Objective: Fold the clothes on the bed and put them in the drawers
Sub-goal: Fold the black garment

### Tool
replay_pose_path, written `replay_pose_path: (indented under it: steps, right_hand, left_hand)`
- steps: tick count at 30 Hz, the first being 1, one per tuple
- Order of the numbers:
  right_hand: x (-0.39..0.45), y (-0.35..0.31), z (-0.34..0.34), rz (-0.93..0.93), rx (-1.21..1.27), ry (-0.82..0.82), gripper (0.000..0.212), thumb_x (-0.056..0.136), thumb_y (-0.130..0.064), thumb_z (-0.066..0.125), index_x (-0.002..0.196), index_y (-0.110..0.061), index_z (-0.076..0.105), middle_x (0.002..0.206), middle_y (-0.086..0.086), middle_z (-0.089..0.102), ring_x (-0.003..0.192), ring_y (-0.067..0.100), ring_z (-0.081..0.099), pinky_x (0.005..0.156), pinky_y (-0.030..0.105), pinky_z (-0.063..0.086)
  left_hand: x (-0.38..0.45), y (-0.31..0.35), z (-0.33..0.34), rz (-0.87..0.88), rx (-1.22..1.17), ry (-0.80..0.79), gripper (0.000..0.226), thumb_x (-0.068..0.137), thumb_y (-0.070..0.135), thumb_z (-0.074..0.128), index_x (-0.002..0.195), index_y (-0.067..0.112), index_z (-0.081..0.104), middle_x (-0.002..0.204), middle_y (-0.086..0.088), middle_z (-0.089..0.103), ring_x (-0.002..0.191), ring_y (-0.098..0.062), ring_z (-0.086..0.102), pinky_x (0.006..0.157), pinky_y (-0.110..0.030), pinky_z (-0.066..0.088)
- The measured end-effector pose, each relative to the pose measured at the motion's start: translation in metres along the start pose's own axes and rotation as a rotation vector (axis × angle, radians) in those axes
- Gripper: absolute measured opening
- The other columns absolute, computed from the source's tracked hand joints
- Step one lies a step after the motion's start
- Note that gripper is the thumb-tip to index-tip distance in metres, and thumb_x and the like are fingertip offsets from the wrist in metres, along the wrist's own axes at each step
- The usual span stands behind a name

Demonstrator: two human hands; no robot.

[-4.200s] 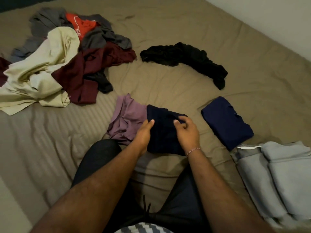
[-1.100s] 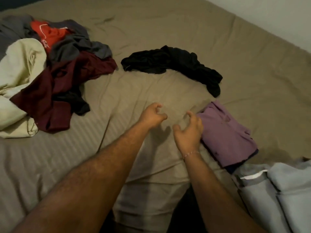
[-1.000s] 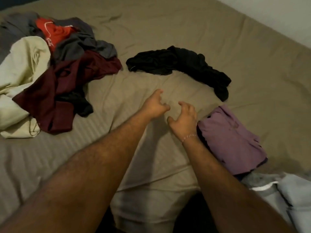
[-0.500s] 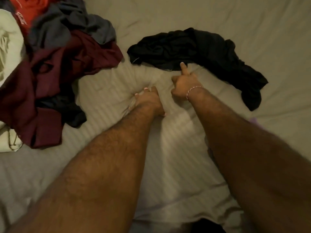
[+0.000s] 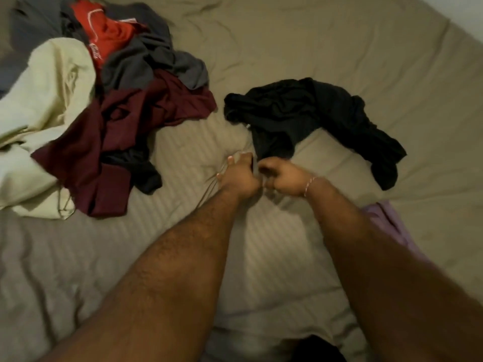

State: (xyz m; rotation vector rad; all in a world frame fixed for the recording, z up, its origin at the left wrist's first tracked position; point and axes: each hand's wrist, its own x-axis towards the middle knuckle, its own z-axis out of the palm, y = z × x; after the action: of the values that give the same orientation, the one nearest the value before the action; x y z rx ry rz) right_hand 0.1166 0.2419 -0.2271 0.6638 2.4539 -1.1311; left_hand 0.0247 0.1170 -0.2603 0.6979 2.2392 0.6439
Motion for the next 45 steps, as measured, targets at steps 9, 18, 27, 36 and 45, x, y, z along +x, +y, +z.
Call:
replay_pose_path:
  steps: [9,18,27,36,45]
  right_hand:
    - [-0.139,-0.060,0.166,0.074,0.745,-0.208,0.059,0.098,0.007,0.056,0.152,-0.012,0.044,0.071,0.004,0.070,0.063,0.009,0.063,0.067,0.035,0.051]
    - [-0.185,-0.097,0.209,0.098,0.363,0.867,0.039,0.079,-0.015,0.083,0.113,-0.017,0.065,0.114,0.001,0.056,0.095,0.023,0.063,0.092,0.040,0.054]
    - [-0.223,-0.146,0.226,0.141,0.877,0.706,0.020,0.099,-0.007,0.057,0.097,-0.017,0.075,0.099,0.010,0.076,0.102,0.031,0.071,0.094,0.046,0.058]
    - [-0.295,-0.198,0.191,-0.236,1.217,0.129,0.031,0.092,-0.017,0.062,0.117,-0.003,0.074,0.117,0.025,0.072,0.110,0.038,0.070,0.088,0.042,0.058]
    - [-0.303,-0.121,0.207,0.210,0.949,0.644,0.027,0.097,-0.014,0.063,0.124,-0.009,0.066,0.129,0.022,0.065,0.117,0.034,0.064,0.105,0.045,0.051]
  left_hand:
    - [-0.108,-0.065,-0.010,-0.316,-1.206,-0.070,0.018,0.103,0.012,0.059,0.117,0.009,0.069,0.117,-0.018,0.074,0.109,-0.034,0.071,0.099,-0.047,0.057]
    - [-0.216,-0.118,-0.032,0.057,-1.202,0.050,0.034,0.096,-0.004,0.058,0.124,0.013,0.067,0.115,-0.015,0.076,0.110,-0.035,0.072,0.086,-0.040,0.061]
    - [-0.315,-0.140,-0.024,0.218,-1.448,0.116,0.034,0.090,0.016,0.070,0.123,0.021,0.069,0.120,-0.017,0.074,0.112,-0.037,0.072,0.085,-0.040,0.062]
    - [-0.372,-0.138,-0.085,0.343,-1.448,0.398,0.011,0.097,0.017,0.072,0.108,0.015,0.073,0.106,-0.013,0.078,0.104,-0.031,0.075,0.086,-0.039,0.059]
    - [-0.395,-0.102,-0.019,0.233,-0.843,0.524,0.023,0.082,0.030,0.087,0.074,0.020,0.068,0.065,0.007,0.069,0.058,-0.005,0.065,0.059,-0.019,0.054]
